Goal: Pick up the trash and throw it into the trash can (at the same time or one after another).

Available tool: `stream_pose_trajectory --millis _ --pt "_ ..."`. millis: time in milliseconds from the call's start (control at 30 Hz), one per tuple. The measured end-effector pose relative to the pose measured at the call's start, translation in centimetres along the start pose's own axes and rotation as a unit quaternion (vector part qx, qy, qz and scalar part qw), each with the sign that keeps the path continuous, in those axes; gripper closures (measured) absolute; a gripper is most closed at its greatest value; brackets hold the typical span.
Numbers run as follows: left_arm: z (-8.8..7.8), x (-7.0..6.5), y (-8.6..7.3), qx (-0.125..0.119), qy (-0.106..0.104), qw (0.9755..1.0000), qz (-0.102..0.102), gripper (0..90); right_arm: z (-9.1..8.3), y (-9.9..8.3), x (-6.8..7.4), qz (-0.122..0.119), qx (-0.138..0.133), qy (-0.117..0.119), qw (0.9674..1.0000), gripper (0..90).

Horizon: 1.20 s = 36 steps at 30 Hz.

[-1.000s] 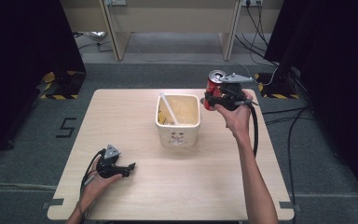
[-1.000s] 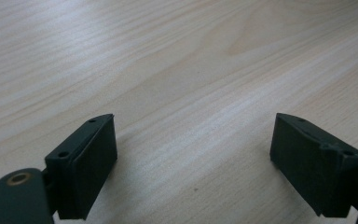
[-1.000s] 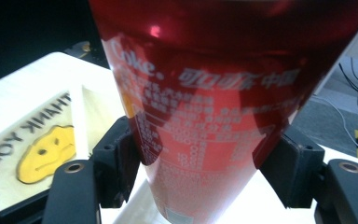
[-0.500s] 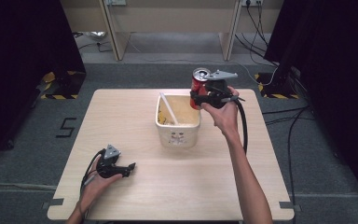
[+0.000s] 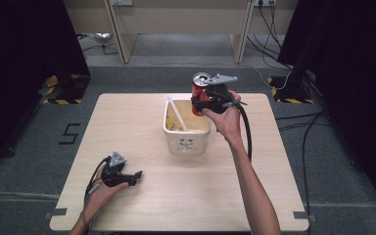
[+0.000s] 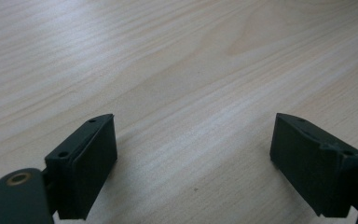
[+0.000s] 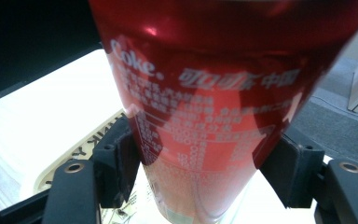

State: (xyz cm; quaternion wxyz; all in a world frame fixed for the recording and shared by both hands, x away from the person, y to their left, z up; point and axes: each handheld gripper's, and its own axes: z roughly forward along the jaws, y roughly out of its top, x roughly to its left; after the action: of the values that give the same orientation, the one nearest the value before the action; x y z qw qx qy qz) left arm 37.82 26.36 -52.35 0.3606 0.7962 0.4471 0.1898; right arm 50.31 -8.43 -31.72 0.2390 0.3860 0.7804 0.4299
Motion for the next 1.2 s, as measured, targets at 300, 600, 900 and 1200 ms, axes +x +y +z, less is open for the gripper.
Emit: stream_pose_trajectory --millis 300,600,900,1200 --pt "0.0 0.0 0.0 0.001 0.0 1.0 0.001 13.6 0.9 -0.1 0.4 -0.004 0.003 0.006 1.0 34.1" --pt "0.0 0.0 0.0 0.0 0.0 1.0 0.001 13.7 2.4 -0.7 1.1 -0.005 0.022 0.014 0.9996 34.0" --pt "0.0 0.0 0.0 0.0 0.0 1.0 0.001 13.7 3.5 -1.1 1.5 -0.011 0.032 0.017 0.9993 34.0" --pt "0.0 0.0 0.0 0.0 0.0 1.0 0.001 13.7 4.4 -1.6 1.8 -0.021 0.045 0.022 0.9986 34.0"
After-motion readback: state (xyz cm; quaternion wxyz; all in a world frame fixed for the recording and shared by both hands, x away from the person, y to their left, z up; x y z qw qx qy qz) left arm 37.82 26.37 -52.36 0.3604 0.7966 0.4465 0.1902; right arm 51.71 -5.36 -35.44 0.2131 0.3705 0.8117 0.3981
